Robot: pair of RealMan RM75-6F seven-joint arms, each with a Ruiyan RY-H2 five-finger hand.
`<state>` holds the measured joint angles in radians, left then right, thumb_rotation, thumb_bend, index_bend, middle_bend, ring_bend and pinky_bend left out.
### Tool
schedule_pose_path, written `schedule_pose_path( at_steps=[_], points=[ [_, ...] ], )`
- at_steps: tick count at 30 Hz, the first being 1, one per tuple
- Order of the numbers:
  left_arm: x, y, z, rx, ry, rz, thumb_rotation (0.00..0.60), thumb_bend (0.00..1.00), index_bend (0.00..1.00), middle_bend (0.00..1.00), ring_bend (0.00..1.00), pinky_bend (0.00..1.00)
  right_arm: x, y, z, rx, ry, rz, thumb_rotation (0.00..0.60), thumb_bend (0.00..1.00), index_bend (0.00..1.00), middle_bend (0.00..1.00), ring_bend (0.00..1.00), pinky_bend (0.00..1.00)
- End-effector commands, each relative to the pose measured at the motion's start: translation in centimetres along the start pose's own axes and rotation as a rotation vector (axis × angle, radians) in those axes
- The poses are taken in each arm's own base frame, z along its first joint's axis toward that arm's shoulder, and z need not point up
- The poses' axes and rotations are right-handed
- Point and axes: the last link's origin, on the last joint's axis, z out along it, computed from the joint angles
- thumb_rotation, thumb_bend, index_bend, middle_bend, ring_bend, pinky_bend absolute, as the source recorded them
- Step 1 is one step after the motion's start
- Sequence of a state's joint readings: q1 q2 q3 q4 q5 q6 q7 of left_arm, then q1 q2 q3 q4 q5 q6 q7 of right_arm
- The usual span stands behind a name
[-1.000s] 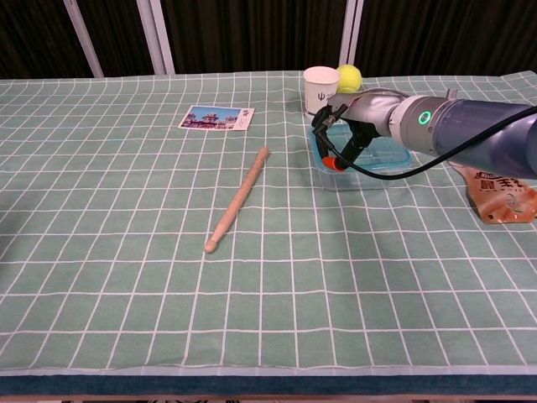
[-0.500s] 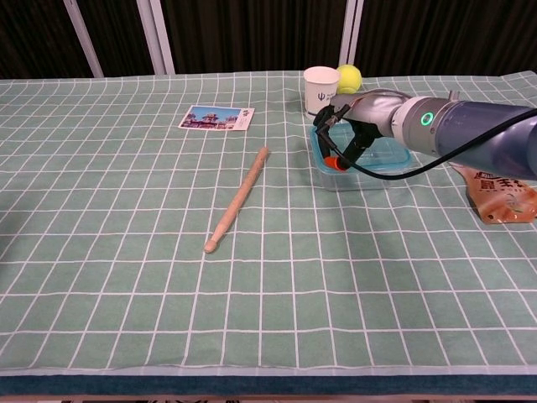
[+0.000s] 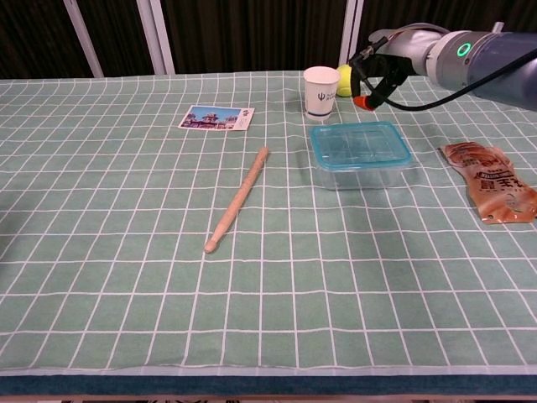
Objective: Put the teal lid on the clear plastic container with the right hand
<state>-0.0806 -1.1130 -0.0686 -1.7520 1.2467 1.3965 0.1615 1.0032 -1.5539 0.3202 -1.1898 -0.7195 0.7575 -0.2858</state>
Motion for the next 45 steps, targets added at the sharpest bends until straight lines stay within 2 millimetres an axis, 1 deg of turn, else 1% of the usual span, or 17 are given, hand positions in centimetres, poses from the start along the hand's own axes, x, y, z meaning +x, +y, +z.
schedule_pose_path(
  at_steps=[1,4,10,18,24,30,45],
  points=[
    [0.0,0.0,0.0,0.002,0.001,0.002,0.600,0.57,0.11,0.00,0.00,0.00,0.0,1.4,0.6,-0.037,-0.019,0.000,0.600,0.47,0.65,0.11,0.00,0.00],
    [-0.1,0.0,0.0,0.004,0.003,0.004,0.600,0.57,0.11,0.00,0.00,0.00,-0.4,2.2,1.1,-0.059,-0.032,-0.005,0.600,0.47,0.65,0.11,0.00,0.00],
    [-0.1,-0.1,0.1,0.011,0.003,0.007,0.600,0.57,0.11,0.00,0.00,0.00,-1.2,3.1,1.9,-0.081,-0.052,-0.004,0.600,0.47,0.65,0.11,0.00,0.00],
    [-0.2,0.0,0.2,0.015,-0.001,0.009,0.600,0.57,0.11,0.00,0.00,0.00,-2.2,3.4,2.5,-0.090,-0.067,0.002,0.600,0.47,0.65,0.11,0.00,0.00],
    [-0.2,0.0,0.2,0.016,-0.001,0.008,0.600,0.57,0.11,0.00,0.00,0.00,-2.5,3.6,2.8,-0.095,-0.069,-0.001,0.600,0.47,0.65,0.11,0.00,0.00],
    [-0.2,0.0,0.2,0.016,-0.002,0.008,0.600,0.57,0.11,0.00,0.00,0.00,-3.0,4.0,2.8,-0.103,-0.080,-0.004,0.600,0.47,0.65,0.11,0.00,0.00],
    [-0.2,-0.1,0.2,0.019,-0.003,0.007,0.600,0.57,0.11,0.00,0.00,0.00,-3.7,4.2,2.9,-0.107,-0.106,-0.026,0.600,0.47,0.65,0.11,0.00,0.00]
  ],
)
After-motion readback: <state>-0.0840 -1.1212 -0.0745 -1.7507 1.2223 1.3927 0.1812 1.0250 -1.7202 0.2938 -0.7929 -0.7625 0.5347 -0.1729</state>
